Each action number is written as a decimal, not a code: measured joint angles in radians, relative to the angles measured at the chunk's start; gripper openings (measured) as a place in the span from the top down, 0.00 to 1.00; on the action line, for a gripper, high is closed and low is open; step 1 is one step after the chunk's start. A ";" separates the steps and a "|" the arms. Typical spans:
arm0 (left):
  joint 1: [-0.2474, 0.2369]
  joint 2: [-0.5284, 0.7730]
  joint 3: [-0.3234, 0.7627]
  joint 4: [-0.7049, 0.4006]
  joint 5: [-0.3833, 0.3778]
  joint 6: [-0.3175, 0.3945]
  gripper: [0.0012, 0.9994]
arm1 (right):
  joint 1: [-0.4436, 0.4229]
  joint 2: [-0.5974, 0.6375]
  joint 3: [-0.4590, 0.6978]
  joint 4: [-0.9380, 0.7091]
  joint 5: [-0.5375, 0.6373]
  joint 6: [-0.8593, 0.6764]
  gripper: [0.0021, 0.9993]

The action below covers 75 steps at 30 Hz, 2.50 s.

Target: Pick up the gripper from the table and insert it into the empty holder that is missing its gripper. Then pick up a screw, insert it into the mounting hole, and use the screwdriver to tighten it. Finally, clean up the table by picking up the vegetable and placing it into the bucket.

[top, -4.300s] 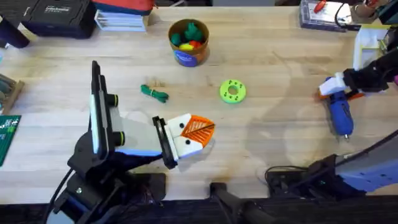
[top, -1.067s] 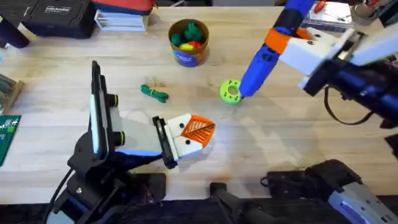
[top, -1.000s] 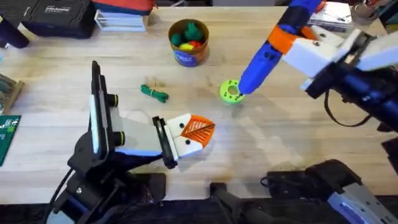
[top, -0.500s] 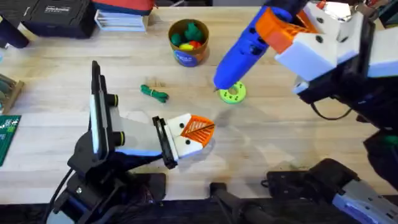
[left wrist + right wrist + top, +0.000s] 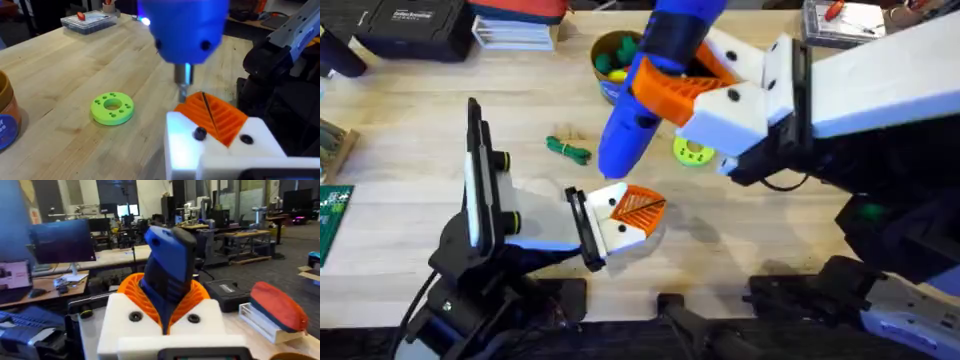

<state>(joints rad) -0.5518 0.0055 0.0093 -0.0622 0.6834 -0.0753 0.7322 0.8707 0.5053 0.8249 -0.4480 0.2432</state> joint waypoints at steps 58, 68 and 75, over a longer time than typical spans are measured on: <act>0.000 0.000 0.000 0.001 -0.022 0.000 0.99 | 0.012 0.017 0.000 -0.069 -0.099 -0.042 0.97; 0.000 0.000 0.000 0.001 -0.022 0.000 0.99 | 0.012 0.022 0.000 -0.066 -0.098 -0.042 0.97; 0.001 0.000 0.000 -0.001 -0.026 -0.004 0.99 | 0.011 0.048 0.000 -0.047 -0.088 -0.041 0.97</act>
<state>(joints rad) -0.5510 0.0055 0.0093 -0.0628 0.6579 -0.0792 0.7433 0.9184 0.5049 0.7780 -0.5358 0.2021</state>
